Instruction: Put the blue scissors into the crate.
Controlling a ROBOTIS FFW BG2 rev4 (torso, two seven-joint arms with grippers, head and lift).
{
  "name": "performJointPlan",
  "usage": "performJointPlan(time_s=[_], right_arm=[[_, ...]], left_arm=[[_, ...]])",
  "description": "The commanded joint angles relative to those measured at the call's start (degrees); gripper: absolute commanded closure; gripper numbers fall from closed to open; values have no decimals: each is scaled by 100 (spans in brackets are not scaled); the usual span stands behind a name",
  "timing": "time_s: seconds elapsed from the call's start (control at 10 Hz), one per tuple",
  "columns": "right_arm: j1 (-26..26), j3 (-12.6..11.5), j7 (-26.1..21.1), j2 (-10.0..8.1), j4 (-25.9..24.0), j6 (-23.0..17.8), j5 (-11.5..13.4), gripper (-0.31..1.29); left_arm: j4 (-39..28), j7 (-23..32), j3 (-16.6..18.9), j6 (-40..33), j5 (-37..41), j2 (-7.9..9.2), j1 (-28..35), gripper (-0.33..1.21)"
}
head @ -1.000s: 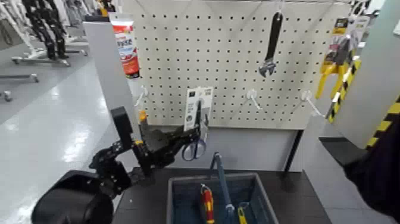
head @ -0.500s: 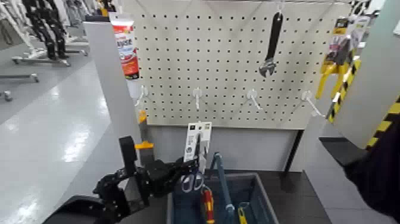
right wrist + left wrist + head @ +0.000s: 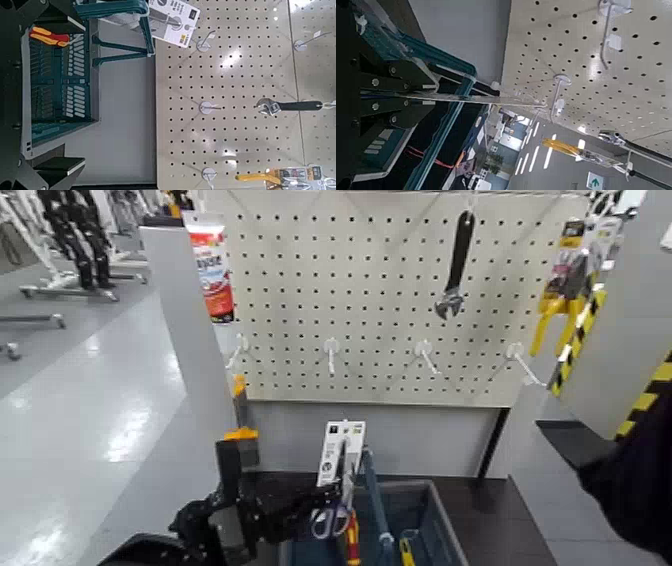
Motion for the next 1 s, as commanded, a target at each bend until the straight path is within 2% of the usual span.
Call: performJointPlan(time_s=[0.1,0.3,0.4,0.5,0.6,1.0], right_arm=[[-8,9,0,1,5,0,0,14],[-8,9,0,1,14,0,0,13],[-8,9,0,1,14,-9,0,13],[-8,0,0,1,14,-9,0,13],[-8,0,0,1,14,-9,0,13],[-8,-9,0,1,23,-18,0,13]], left_arm=[[264,-51,-179,-65,59,9,-64,117],[413,-68,-267,-47,50,0,-82,111],[413,-77,-276,76,-38,0,-91,70],[422,-86,-267,94,-38,0,-91,11],[413,-86,-267,85,-38,0,-117,2],[396,-77,-294,41,-64,-8,-135,4]])
